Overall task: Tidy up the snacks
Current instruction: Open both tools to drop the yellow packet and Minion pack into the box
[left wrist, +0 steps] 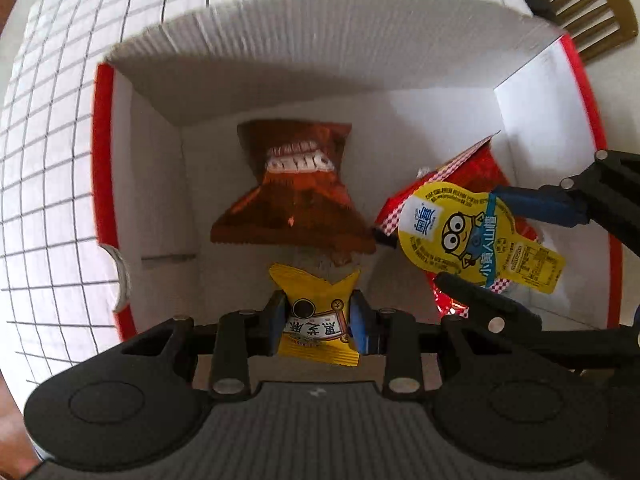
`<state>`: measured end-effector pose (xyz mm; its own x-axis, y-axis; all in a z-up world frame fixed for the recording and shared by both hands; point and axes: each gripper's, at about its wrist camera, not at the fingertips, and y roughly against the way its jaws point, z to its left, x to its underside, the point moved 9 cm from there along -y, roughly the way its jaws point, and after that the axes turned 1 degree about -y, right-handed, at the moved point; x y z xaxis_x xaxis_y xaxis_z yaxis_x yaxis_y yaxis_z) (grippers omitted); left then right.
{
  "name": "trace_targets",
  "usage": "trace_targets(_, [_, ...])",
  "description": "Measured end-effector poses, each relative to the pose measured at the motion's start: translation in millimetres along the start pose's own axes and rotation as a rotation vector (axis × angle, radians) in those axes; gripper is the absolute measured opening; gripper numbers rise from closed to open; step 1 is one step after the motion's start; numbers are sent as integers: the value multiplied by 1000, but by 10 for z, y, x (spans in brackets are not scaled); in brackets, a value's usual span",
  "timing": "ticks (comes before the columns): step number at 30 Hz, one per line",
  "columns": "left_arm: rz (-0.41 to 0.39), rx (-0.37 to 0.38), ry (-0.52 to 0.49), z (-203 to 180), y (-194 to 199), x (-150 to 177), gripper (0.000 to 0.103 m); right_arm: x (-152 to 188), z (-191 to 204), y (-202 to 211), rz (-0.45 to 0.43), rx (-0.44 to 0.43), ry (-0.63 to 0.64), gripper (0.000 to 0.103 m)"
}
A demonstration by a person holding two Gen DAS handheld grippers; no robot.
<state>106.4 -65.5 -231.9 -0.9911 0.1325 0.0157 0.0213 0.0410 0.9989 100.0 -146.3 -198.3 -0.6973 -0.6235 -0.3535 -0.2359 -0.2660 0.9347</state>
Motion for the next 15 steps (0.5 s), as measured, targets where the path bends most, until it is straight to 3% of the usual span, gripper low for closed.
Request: trace_targets(15, [24, 43, 8, 12, -103, -43, 33, -13, -29, -17, 7, -39, -38, 54])
